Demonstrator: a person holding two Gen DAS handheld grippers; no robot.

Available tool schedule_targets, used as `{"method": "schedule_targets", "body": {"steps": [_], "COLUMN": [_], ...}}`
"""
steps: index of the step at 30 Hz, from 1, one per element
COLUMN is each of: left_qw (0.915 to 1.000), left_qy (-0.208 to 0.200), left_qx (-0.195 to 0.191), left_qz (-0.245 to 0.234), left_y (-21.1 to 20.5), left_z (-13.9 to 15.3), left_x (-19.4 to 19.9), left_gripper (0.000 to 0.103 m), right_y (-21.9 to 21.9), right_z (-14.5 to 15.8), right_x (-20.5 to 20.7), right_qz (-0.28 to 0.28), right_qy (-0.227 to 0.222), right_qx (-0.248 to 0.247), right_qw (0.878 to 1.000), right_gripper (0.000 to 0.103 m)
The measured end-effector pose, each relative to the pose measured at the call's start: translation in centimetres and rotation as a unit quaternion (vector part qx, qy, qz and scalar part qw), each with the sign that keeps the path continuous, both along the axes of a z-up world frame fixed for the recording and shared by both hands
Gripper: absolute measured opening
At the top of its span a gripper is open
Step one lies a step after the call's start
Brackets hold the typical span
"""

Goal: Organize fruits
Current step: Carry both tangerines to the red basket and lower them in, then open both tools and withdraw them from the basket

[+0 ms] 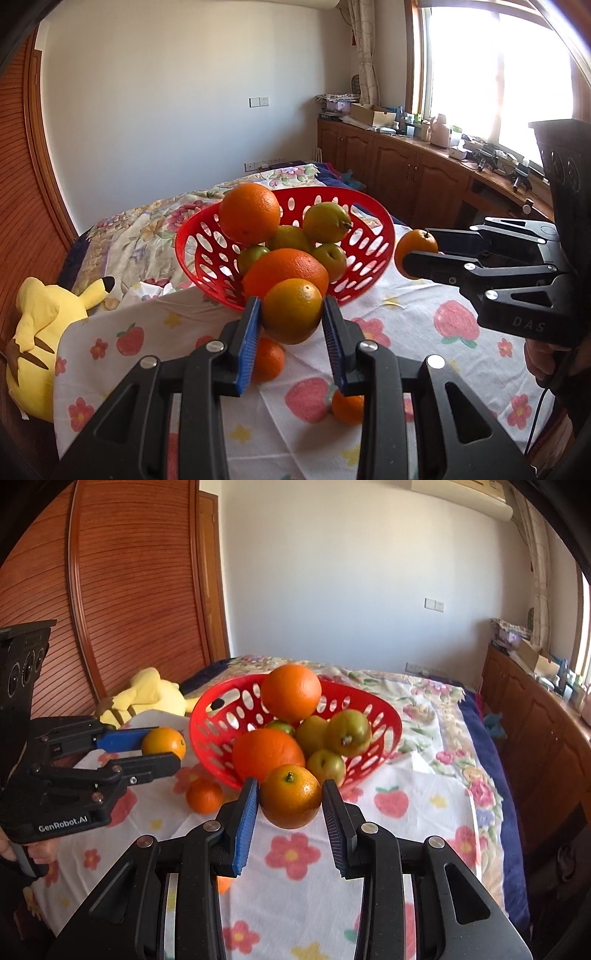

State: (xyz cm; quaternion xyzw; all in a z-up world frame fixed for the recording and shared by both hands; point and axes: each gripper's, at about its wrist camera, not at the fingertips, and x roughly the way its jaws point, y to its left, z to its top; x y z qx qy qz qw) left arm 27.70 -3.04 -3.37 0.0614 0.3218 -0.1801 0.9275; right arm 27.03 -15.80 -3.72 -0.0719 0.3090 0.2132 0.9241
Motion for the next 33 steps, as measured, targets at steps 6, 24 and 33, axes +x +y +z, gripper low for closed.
{"method": "schedule_targets", "body": {"steps": [6,24,33], "left_qw": [1.0,0.9995,0.9994], "left_qy": [0.002,0.02,0.021], "left_qx": [0.002,0.013,0.013], "left_qz": [0.009,0.022,0.025], "left_y": [0.1,0.6,0.5], "left_z": [-0.3,-2.5,-2.7], "left_x": [2.9,7.5,7.7], "left_gripper": [0.031,0.032,0.035], "right_y": [0.8,1.3,1.1], "right_z": [-0.9,-3.5,-3.6], "right_x": [3.1,6.5,6.1], "right_qz": [0.007,0.01,0.005], "right_qy": [0.005,0.029,0.021], "right_qx": [-0.009,-0.013,-0.01], "right_qw": [1.0,0.999,1.0], "right_gripper": [0.035,0.035,0.037]}}
